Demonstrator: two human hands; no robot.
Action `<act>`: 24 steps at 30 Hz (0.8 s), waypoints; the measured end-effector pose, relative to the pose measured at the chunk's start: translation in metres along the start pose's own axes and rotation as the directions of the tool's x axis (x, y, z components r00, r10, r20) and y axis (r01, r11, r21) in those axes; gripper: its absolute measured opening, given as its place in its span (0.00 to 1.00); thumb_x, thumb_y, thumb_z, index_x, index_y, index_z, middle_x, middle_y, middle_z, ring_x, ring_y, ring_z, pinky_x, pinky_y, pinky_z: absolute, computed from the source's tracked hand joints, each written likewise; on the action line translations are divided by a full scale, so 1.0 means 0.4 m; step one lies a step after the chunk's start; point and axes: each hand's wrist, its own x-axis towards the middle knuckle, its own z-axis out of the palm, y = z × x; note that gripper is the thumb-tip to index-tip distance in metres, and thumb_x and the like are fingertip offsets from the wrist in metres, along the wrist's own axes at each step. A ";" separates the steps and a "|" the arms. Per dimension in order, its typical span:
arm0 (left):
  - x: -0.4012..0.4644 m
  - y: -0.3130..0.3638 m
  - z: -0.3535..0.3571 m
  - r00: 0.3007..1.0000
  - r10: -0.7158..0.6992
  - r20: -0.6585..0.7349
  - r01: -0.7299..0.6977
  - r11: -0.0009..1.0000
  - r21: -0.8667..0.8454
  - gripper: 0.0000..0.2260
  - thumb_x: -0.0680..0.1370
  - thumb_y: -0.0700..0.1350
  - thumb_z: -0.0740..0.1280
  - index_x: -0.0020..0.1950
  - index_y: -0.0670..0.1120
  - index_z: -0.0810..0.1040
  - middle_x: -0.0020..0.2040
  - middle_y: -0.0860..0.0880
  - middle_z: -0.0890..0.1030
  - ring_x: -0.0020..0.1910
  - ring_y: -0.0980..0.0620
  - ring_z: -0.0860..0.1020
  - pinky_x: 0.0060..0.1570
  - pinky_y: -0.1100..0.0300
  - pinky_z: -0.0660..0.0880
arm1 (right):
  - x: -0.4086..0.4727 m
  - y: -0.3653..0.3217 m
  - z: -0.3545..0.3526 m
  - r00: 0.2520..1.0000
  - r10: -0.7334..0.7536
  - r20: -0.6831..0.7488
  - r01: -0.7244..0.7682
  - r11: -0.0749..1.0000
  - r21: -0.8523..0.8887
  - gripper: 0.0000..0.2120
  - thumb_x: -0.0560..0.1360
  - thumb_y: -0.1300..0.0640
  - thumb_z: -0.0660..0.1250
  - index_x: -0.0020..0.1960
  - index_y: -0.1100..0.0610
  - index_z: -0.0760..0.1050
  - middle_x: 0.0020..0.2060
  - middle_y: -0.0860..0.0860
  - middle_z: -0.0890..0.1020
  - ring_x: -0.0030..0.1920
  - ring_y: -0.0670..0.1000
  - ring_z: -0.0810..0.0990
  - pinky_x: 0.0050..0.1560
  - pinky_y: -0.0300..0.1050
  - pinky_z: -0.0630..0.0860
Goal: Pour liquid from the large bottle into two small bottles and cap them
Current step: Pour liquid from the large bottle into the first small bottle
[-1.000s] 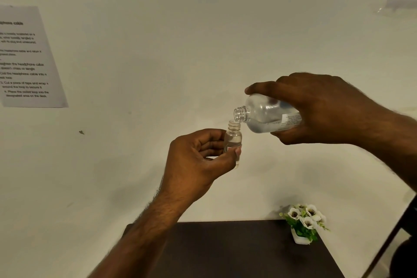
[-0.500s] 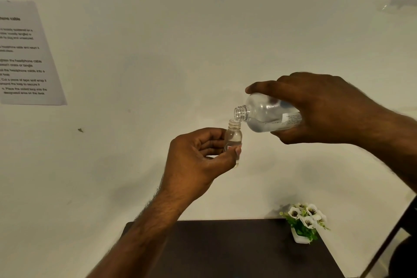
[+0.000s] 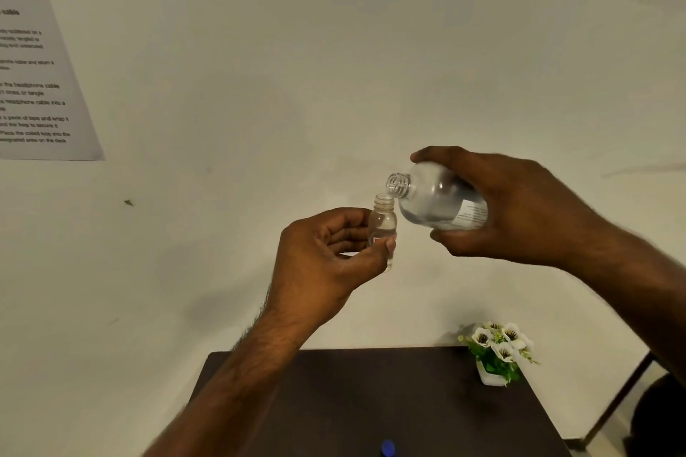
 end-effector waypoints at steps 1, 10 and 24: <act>-0.004 -0.006 0.002 1.000 -0.009 0.001 0.009 1.000 -0.011 0.12 0.72 0.43 0.79 0.55 0.47 0.87 0.46 0.52 0.89 0.46 0.52 0.88 0.50 0.49 0.85 | -0.010 0.001 0.018 1.000 0.015 -0.003 -0.015 0.999 0.040 0.42 0.63 0.42 0.78 0.72 0.32 0.62 0.51 0.37 0.79 0.48 0.46 0.80 0.48 0.49 0.80; -0.076 -0.101 0.023 0.995 -0.093 0.022 0.094 0.995 -0.033 0.12 0.73 0.40 0.78 0.55 0.46 0.86 0.47 0.51 0.89 0.47 0.52 0.87 0.50 0.56 0.85 | -0.123 0.018 0.204 0.977 0.205 0.059 -0.211 0.883 0.419 0.41 0.66 0.44 0.80 0.72 0.40 0.63 0.58 0.39 0.79 0.53 0.36 0.80 0.48 0.26 0.73; -0.420 -0.472 0.111 0.840 -0.503 0.203 0.499 0.864 0.074 0.13 0.72 0.36 0.78 0.54 0.44 0.84 0.47 0.50 0.88 0.48 0.54 0.87 0.53 0.58 0.84 | -0.350 0.016 0.452 0.878 0.421 0.228 -0.466 0.644 0.607 0.31 0.67 0.50 0.80 0.65 0.51 0.71 0.56 0.38 0.78 0.54 0.31 0.76 0.49 0.22 0.69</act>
